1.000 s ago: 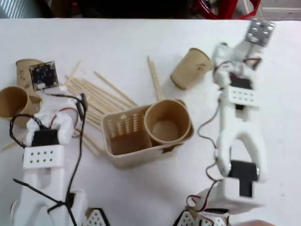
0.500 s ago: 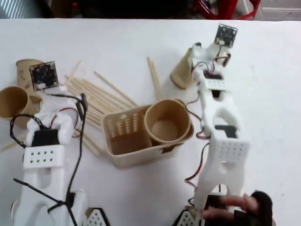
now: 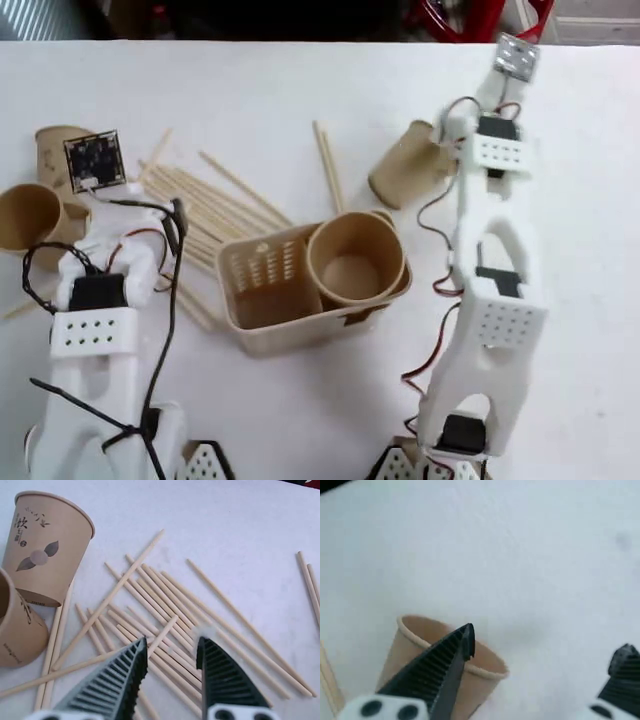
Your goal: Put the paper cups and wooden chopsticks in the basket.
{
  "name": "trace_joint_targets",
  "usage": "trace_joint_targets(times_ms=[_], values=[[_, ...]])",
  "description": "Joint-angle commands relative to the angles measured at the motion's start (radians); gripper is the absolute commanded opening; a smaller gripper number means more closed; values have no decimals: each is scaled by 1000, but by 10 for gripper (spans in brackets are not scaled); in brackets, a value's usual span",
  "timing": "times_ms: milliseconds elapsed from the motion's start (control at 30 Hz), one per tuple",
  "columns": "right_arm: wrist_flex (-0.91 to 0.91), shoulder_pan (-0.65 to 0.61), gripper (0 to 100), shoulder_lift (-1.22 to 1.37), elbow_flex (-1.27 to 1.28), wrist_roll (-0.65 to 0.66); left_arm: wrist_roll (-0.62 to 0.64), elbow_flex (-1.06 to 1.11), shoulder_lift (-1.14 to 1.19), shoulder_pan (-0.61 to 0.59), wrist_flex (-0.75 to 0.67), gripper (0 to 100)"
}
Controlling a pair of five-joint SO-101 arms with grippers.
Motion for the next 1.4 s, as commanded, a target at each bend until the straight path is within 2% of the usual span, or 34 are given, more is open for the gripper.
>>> trace_joint_targets(times_ms=[0,100,233,367,533,600,667,767,867,1067,1233,1367], values=[[191,47,411,15,-12,5,3,-8,-1,8,-26,177],[337,105,411,13,-57,51,3,-8,-1,8,-26,177],[535,139,392,-35,-175,272,3,-9,-1,8,-26,177],[624,143,301,-120,-259,296,3,-9,-1,8,-26,177],[644,140,144,-259,-267,425,3,-9,-1,8,-26,177],[684,150,158,-334,-267,442,3,-9,-1,8,-26,177],[704,168,212,-427,-245,443,3,-9,-1,8,-26,177],[704,168,262,-610,-84,480,3,-9,-1,10,-28,177],[668,77,259,-806,206,569,3,-8,-1,10,-41,177],[348,-42,260,-1063,740,577,3,-8,-1,7,-40,177],[162,-51,261,-1073,902,483,3,-8,-1,7,-40,177],[128,-90,261,-1073,944,459,3,-8,-1,7,-40,177]])
